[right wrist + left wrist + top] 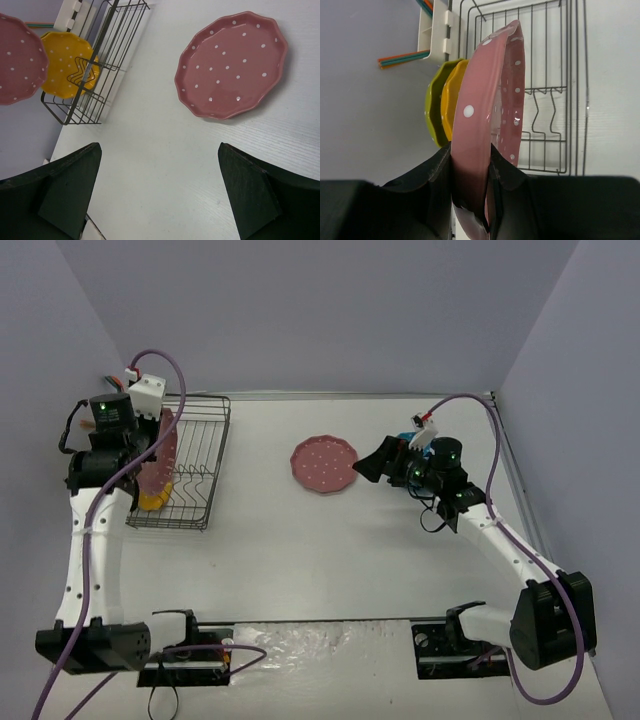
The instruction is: Load the plates into the dish rack
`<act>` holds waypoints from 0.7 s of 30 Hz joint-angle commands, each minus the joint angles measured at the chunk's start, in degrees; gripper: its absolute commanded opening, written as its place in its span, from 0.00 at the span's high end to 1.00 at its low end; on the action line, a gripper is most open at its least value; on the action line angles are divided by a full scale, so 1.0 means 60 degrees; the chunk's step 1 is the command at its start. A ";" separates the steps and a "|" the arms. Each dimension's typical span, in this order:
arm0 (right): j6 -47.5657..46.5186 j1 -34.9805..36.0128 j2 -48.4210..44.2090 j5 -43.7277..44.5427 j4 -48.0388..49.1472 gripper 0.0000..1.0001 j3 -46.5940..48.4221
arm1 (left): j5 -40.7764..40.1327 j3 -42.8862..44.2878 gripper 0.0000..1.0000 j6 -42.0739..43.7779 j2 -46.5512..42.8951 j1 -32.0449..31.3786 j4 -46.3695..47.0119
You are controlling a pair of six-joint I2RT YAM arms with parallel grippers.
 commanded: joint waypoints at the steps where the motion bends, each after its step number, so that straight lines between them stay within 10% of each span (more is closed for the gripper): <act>1: -0.0214 -0.0047 -0.0288 -0.0230 0.0737 0.00 -0.0006 | 0.0089 0.0707 1.00 0.1105 0.0210 0.0495 0.2088; 21: -0.0319 -0.0047 -0.0019 -0.0536 0.0903 0.00 -0.0400 | 0.0260 -0.0922 1.00 0.0766 0.1967 0.1210 0.3825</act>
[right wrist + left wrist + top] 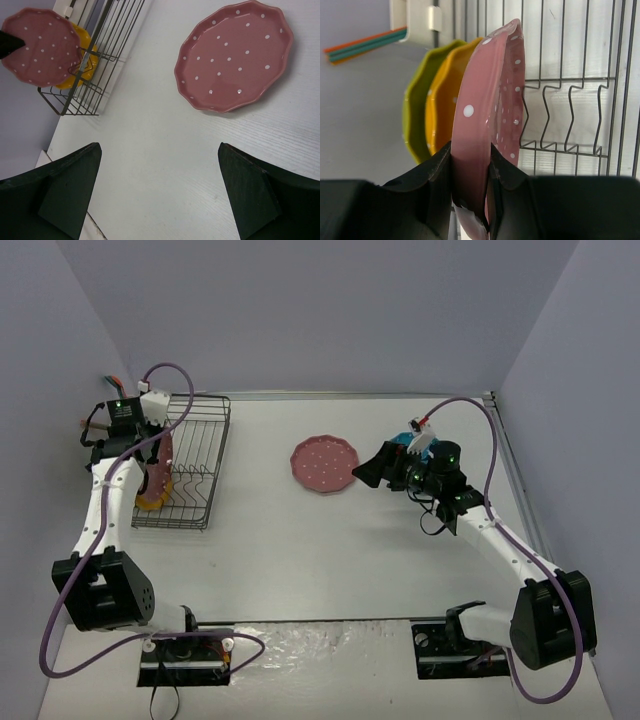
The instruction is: Load the plates into the dish rack
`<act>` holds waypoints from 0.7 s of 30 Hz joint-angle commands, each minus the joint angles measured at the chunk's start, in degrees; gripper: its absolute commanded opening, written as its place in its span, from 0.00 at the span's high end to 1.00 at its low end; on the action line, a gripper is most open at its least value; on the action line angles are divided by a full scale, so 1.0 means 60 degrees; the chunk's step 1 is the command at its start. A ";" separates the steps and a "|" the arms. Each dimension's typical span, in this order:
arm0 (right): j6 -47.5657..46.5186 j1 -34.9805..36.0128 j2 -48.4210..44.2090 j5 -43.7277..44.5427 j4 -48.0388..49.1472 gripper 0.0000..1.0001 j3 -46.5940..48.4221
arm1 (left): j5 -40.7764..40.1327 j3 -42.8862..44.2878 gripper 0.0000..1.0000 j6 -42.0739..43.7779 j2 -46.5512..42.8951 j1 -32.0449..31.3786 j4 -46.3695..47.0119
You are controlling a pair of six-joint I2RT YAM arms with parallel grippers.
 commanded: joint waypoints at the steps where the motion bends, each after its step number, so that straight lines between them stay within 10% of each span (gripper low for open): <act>1: -0.0076 -0.0047 0.0003 -0.0276 0.0800 0.00 -0.0110 | 0.0099 0.0198 1.00 -0.0144 -0.0286 0.0093 0.1953; 12: -0.0201 -0.0043 0.0292 -0.0146 0.0730 0.00 -0.0296 | 0.0053 -0.0676 0.88 -0.0614 -0.0069 0.0315 0.2850; 21: -0.0213 -0.0047 0.0431 -0.0102 0.0779 0.00 -0.0345 | -0.0046 -0.0900 0.58 -0.0701 -0.0150 0.0334 0.3035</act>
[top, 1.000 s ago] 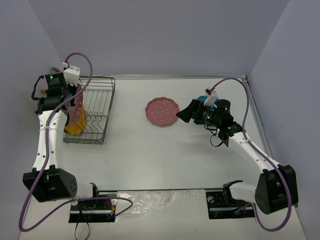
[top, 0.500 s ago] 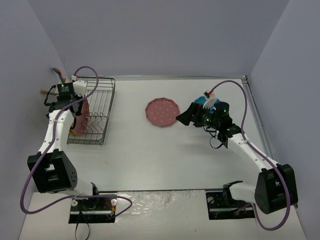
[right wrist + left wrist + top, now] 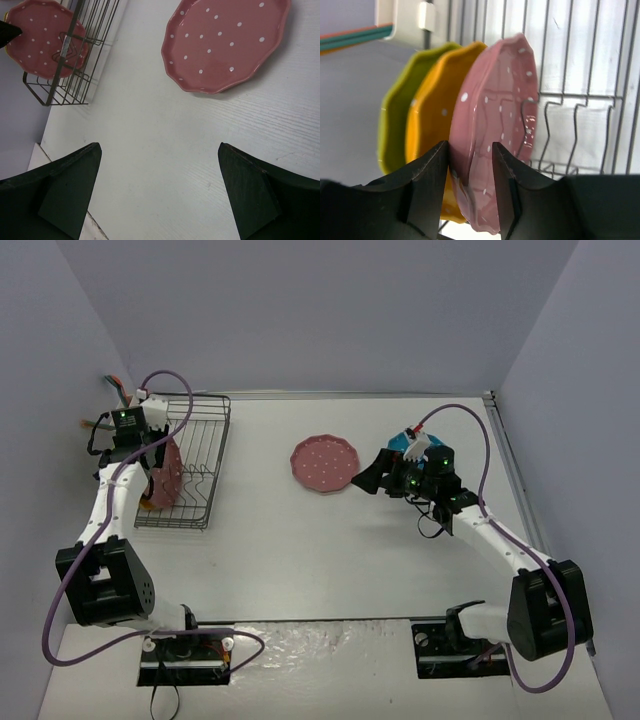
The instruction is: Load the plates into the dish rack
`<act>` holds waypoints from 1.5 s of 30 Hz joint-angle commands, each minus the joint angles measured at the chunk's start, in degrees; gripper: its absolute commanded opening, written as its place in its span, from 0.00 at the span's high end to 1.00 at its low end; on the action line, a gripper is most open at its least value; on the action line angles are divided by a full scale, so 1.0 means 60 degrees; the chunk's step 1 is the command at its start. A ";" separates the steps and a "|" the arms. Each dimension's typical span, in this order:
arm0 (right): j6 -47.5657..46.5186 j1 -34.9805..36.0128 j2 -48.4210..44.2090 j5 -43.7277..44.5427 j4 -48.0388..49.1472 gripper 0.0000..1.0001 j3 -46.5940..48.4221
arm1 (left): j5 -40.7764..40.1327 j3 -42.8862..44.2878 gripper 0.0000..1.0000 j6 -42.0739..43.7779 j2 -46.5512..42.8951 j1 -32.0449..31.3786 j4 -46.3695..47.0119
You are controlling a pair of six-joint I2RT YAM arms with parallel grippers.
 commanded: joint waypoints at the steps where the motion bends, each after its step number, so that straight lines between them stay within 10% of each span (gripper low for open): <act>1: -0.0160 -0.0044 0.0044 -0.0064 0.0777 0.00 0.0073 | -0.0167 0.0395 0.57 -0.0138 -0.0505 0.0091 0.1209; 23: -0.0263 0.1460 0.3471 0.4894 -0.1361 0.03 0.3098 | 0.1897 -0.0516 0.03 -0.5336 -0.4278 -0.0024 0.0246; 45: 0.0597 0.1798 0.7284 0.7058 -0.1889 0.49 0.5723 | 0.3051 -0.2635 0.03 -0.7380 -0.5600 -0.2462 -0.0558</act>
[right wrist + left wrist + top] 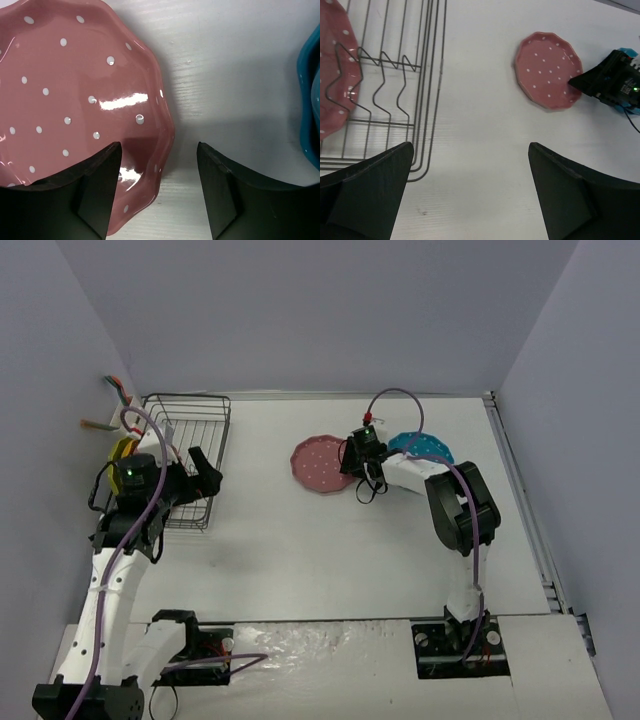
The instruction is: Load the plates into the dish rack
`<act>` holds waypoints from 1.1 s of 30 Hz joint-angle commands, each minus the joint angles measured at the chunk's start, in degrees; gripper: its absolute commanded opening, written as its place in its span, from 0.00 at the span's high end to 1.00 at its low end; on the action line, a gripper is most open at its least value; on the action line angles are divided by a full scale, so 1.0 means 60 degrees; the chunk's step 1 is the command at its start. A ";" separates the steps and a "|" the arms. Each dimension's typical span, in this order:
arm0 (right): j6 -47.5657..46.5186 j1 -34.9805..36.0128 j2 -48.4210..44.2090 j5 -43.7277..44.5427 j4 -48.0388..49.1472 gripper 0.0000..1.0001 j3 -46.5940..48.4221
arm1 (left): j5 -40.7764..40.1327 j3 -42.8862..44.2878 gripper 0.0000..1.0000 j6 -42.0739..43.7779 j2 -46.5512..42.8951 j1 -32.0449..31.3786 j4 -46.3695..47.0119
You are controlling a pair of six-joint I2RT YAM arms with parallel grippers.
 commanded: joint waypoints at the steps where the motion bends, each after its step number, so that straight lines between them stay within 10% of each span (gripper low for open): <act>1: 0.0412 0.0094 0.0008 0.0444 0.0102 0.50 0.0238 | 0.0400 -0.0204 0.03 -0.0974 -0.0130 -0.0549 0.0821; 12: 0.0835 -0.0006 -0.0455 0.0318 0.0115 1.00 -0.0721 | -0.1014 -0.0985 0.03 -0.2430 0.1059 -0.3224 0.2278; 33: 0.2958 -0.0255 -0.2748 -0.2084 -0.0178 1.00 -0.1489 | -0.0661 -0.0700 0.03 -0.6075 0.5709 -0.4926 0.5138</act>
